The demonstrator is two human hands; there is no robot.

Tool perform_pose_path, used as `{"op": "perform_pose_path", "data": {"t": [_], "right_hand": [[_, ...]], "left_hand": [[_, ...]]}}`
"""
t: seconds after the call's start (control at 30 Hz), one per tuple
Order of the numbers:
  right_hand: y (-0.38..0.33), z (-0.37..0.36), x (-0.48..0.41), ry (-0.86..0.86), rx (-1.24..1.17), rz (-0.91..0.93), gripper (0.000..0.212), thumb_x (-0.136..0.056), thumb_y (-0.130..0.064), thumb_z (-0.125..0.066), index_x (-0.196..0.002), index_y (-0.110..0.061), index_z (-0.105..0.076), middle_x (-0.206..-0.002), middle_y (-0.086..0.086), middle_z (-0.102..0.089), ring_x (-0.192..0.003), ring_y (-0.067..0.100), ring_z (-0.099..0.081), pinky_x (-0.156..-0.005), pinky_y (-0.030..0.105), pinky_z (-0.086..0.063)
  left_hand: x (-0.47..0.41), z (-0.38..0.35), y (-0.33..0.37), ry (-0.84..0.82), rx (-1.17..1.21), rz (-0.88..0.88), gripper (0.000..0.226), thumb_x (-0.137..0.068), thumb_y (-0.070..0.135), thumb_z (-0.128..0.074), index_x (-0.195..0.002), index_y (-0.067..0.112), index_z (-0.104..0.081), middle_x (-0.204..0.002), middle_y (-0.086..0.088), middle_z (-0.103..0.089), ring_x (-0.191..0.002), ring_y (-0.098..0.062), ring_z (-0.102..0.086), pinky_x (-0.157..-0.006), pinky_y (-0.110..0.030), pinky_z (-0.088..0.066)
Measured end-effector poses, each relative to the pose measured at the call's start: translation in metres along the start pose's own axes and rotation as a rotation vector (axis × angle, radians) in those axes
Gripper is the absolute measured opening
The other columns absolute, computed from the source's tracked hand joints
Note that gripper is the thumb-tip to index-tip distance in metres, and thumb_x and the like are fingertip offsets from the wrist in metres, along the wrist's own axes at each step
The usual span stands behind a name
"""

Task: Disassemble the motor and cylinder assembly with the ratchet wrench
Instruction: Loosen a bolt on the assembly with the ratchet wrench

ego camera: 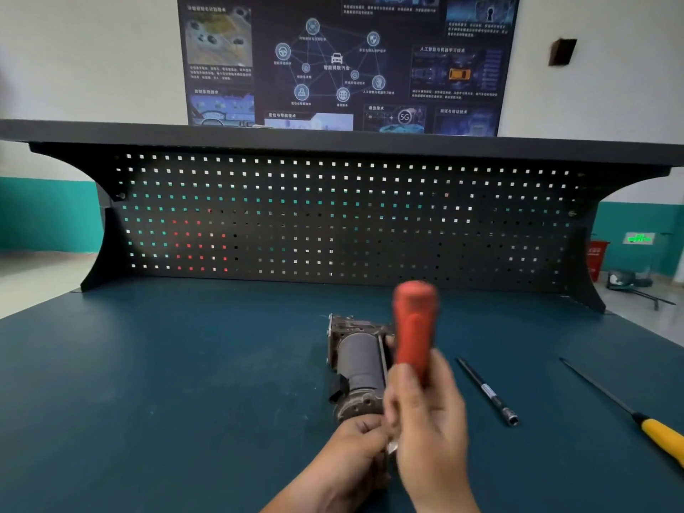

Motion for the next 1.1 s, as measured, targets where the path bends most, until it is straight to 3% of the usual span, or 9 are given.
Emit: {"op": "perform_pose_path", "data": {"t": [0.03, 0.17, 0.3, 0.47, 0.57, 0.67, 0.8, 0.97, 1.1], "right_hand": [[-0.002, 0.006, -0.004, 0.117, -0.127, -0.048, 0.017, -0.078, -0.034, -0.056, -0.087, -0.024, -0.066, -0.051, -0.003, -0.05, -0.041, 0.004, -0.039, -0.042, 0.018, -0.031], [-0.008, 0.027, -0.019, 0.432, -0.617, -0.18, 0.012, -0.071, -0.026, -0.045, -0.069, -0.018, -0.053, -0.043, -0.008, -0.033, -0.033, 0.005, -0.024, -0.036, 0.017, -0.025], [-0.007, 0.03, -0.021, 0.499, -0.689, -0.185, 0.016, -0.061, -0.031, -0.041, -0.07, -0.019, -0.048, -0.045, -0.007, -0.031, -0.034, 0.006, -0.023, -0.037, 0.018, -0.025], [-0.002, 0.017, -0.015, 0.3, -0.483, -0.091, 0.013, -0.081, -0.015, -0.035, -0.083, -0.017, -0.048, -0.051, -0.006, -0.04, -0.037, 0.006, -0.03, -0.04, 0.016, -0.033], [0.003, 0.011, -0.01, 0.118, -0.226, -0.016, 0.015, -0.08, -0.025, -0.047, -0.091, -0.028, -0.057, -0.059, -0.007, -0.05, -0.048, 0.007, -0.043, -0.049, 0.016, -0.04], [0.007, 0.005, -0.005, -0.108, 0.068, 0.026, 0.029, -0.075, -0.051, -0.06, -0.104, -0.043, -0.06, -0.075, -0.006, -0.062, -0.063, 0.003, -0.055, -0.064, 0.019, -0.047], [0.005, -0.004, 0.001, -0.253, 0.171, 0.079, 0.031, -0.074, -0.06, -0.064, -0.104, -0.055, -0.058, -0.069, -0.011, -0.061, -0.056, 0.002, -0.054, -0.055, 0.02, -0.045], [-0.001, 0.008, -0.007, 0.199, -0.249, -0.06, 0.006, -0.083, -0.024, -0.051, -0.088, -0.021, -0.052, -0.053, -0.007, -0.043, -0.037, 0.005, -0.031, -0.037, 0.016, -0.028], [-0.006, 0.025, -0.018, 0.503, -0.525, -0.164, 0.025, -0.097, -0.017, -0.028, -0.083, -0.019, -0.049, -0.048, -0.01, -0.034, -0.032, 0.004, -0.023, -0.034, 0.015, -0.022]], "left_hand": [[-0.005, 0.008, -0.008, 0.015, 0.031, 0.15, 0.056, -0.042, 0.034, -0.09, -0.08, 0.004, -0.062, -0.075, -0.012, -0.049, -0.064, -0.02, -0.045, -0.061, -0.029, -0.038], [-0.009, 0.005, -0.007, 0.057, 0.109, 0.208, 0.025, -0.055, 0.035, -0.075, -0.052, 0.015, -0.061, -0.053, -0.003, -0.045, -0.045, -0.012, -0.039, -0.044, -0.017, -0.032], [-0.009, 0.004, -0.003, 0.069, 0.15, 0.19, 0.03, -0.062, 0.035, -0.069, -0.042, 0.015, -0.058, -0.041, 0.004, -0.043, -0.034, -0.007, -0.038, -0.036, -0.013, -0.028], [-0.006, 0.001, 0.002, 0.092, 0.144, 0.223, 0.022, -0.053, 0.029, -0.075, -0.046, 0.013, -0.062, -0.055, -0.006, -0.046, -0.047, -0.015, -0.042, -0.046, -0.019, -0.034], [-0.002, 0.0, 0.001, 0.088, 0.157, 0.25, 0.02, -0.054, 0.028, -0.077, -0.055, 0.012, -0.065, -0.058, -0.008, -0.046, -0.054, -0.018, -0.042, -0.051, -0.024, -0.035], [-0.001, 0.001, 0.001, 0.05, 0.149, 0.237, 0.021, -0.079, 0.017, -0.073, -0.091, 0.0, -0.068, -0.074, -0.013, -0.05, -0.066, -0.024, -0.049, -0.059, -0.027, -0.042], [-0.002, 0.001, 0.002, 0.021, 0.17, 0.141, 0.01, -0.078, 0.018, -0.072, -0.071, 0.01, -0.071, -0.071, 0.0, -0.065, -0.067, -0.011, -0.063, -0.063, -0.021, -0.048], [-0.006, 0.004, -0.003, 0.11, 0.121, 0.191, 0.022, -0.056, 0.03, -0.075, -0.06, 0.012, -0.062, -0.052, -0.007, -0.044, -0.045, -0.015, -0.037, -0.044, -0.019, -0.03], [-0.009, 0.005, -0.003, 0.091, 0.127, 0.185, 0.026, -0.061, 0.034, -0.071, -0.046, 0.014, -0.06, -0.044, 0.001, -0.046, -0.035, -0.007, -0.038, -0.037, -0.015, -0.028]]}}
Point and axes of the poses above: each hand's wrist, its own x-axis away from the middle knuckle, its own z-axis out of the back of the hand, y = z × x, the point moved 2 cm from there along -x, towards the middle knuckle
